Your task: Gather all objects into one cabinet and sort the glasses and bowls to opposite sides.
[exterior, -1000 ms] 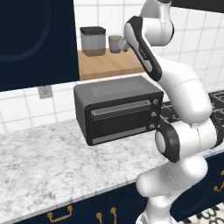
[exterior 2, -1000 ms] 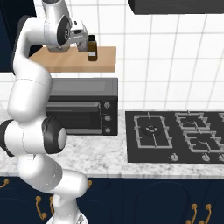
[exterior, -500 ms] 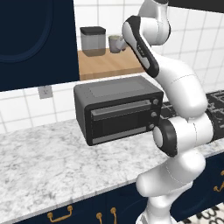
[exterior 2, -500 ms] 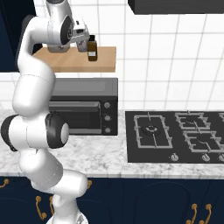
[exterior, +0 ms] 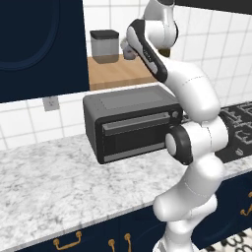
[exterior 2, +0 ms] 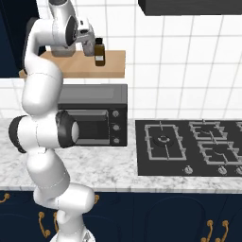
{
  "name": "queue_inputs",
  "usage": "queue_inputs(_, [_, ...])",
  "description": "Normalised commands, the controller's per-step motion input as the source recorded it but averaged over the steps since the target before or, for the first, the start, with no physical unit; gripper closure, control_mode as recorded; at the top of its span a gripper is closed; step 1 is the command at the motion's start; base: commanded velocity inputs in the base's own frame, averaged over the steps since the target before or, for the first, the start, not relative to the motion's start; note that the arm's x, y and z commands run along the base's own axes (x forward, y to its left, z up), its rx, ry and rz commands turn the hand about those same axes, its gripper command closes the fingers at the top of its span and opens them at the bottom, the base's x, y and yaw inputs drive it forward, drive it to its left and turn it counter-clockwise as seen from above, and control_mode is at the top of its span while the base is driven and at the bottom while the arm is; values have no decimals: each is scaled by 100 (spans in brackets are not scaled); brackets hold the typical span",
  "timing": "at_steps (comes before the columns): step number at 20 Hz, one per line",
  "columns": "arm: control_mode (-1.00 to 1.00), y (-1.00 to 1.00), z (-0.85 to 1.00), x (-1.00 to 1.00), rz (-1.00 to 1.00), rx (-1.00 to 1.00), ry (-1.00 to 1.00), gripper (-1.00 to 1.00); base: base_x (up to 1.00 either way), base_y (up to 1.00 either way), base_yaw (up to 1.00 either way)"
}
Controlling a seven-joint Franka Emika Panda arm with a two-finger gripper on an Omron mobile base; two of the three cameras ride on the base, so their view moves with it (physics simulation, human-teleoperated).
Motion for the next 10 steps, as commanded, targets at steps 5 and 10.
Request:
queue_inputs(5, [-100, -42, 0, 36, 8, 0, 0, -100, 0, 0, 0])
queue_inputs(10, [-100, -32, -3, 17, 9, 0, 0, -100, 0, 0, 0])
